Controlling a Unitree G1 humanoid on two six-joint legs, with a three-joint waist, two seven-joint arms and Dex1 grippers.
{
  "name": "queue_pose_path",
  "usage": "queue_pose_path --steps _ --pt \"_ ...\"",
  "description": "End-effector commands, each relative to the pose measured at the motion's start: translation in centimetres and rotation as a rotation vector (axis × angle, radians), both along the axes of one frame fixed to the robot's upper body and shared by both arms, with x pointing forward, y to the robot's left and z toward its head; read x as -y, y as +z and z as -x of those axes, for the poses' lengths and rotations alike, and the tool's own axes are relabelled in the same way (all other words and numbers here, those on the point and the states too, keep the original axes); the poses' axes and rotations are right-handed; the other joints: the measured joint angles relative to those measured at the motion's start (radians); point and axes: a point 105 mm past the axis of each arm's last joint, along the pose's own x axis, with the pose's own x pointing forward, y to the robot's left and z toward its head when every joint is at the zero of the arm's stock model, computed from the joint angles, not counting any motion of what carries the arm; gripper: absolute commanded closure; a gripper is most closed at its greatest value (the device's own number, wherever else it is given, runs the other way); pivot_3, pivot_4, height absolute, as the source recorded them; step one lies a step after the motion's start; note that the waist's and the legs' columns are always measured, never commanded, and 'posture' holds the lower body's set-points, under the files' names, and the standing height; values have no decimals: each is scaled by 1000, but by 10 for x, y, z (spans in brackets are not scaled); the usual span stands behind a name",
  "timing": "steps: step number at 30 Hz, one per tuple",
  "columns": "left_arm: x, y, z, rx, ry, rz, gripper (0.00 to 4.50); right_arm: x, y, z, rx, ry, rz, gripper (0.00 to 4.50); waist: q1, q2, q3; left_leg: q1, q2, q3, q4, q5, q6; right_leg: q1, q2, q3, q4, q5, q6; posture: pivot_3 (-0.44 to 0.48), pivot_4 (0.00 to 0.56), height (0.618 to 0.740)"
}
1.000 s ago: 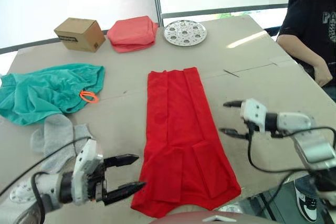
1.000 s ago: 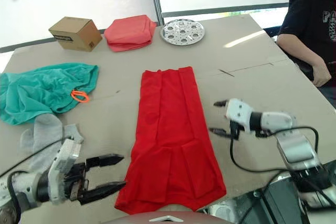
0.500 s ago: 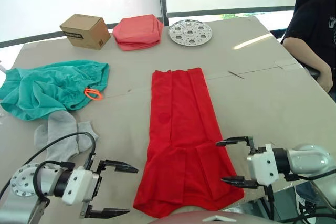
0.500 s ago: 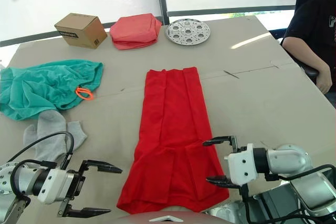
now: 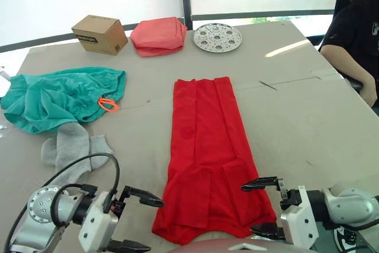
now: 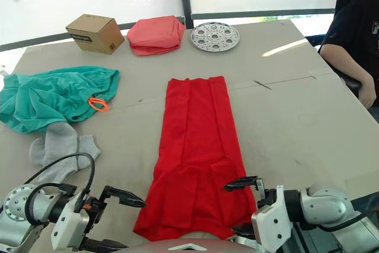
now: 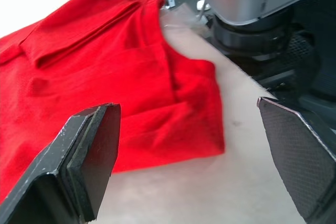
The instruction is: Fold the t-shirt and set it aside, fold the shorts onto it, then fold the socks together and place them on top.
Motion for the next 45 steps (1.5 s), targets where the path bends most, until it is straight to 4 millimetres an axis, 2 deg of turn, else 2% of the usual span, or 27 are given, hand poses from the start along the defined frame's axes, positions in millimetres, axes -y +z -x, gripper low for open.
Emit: queue_pose_path --steps 1,8,14,18,26,30,31,34,35,37,40,41,42,43,45 --pt "3 2 4 52 -41 -28 46 -4 0 8 6 31 6 0 6 0 0 0 0 0 0 0 0 0 0 0 0 0 0 0 150 740" --pt "12 -1 2 45 -11 -49 46 -5 -8 12 -47 -17 15 0 9 -1 -1 0 0 0 1 0 0 1 0 -1 0 0 0 0 150 740" --pt "16 0 1 23 30 -57 46 15 2 14 -124 -105 39 0 9 0 0 0 0 0 2 0 0 2 0 -1 0 0 0 0 150 740" --pt "11 -8 1 6 59 -78 46 31 4 16 -156 -135 84 0 9 0 0 1 0 0 2 0 0 3 0 -1 0 0 0 0 150 740" --pt "-6 -29 -6 6 151 -162 46 53 -7 -3 -133 -168 181 0 9 1 0 2 1 0 3 0 0 3 0 -1 0 0 1 0 150 740" --pt "-2 -36 -7 -23 168 -163 0 59 -20 0 -186 -159 226 1184 14 6 -2 2 1 0 3 0 0 4 0 -2 0 0 1 0 150 740" --pt "-1 -37 -6 -27 164 -162 0 61 -23 3 -198 -148 238 1759 16 9 -3 2 1 0 3 0 0 4 0 -2 0 0 1 0 150 740" --pt "5 -38 -6 -51 161 -150 773 59 -25 0 -236 -185 210 3185 15 15 -7 2 1 1 3 0 0 4 0 -2 0 0 1 0 150 740" --pt "6 -38 -7 -51 159 -147 1221 57 -24 -2 -239 -204 193 3727 16 15 -7 2 1 1 3 0 0 4 0 -2 0 0 1 0 150 740" --pt "8 -38 -9 -50 156 -144 2012 57 -23 -5 -239 -222 185 4489 16 16 -7 4 1 0 3 0 0 7 0 -2 0 0 1 0 150 740" --pt "10 -37 -13 -57 167 -130 3430 58 -22 -8 -271 -270 162 4500 16 14 -7 4 1 0 4 0 0 7 0 -2 0 0 1 0 150 740" --pt "12 -35 -15 -63 173 -122 3675 58 -21 -9 -286 -288 149 4500 16 13 -7 3 1 0 4 0 0 7 0 -2 0 0 1 0 150 740" --pt "13 -34 -16 -77 186 -109 4259 59 -19 -10 -310 -314 129 4500 15 13 -7 4 1 0 4 0 0 7 0 -2 0 0 1 0 150 740" --pt "15 -31 -18 -97 201 -93 4458 59 -17 -11 -339 -340 108 4500 13 14 -7 4 1 0 4 0 0 7 0 -2 0 0 1 0 150 740" --pt "18 -27 -19 -139 227 -63 4482 60 -12 -12 -418 -397 67 4500 13 14 -7 4 1 0 4 0 0 7 0 -2 0 0 1 0 150 740"
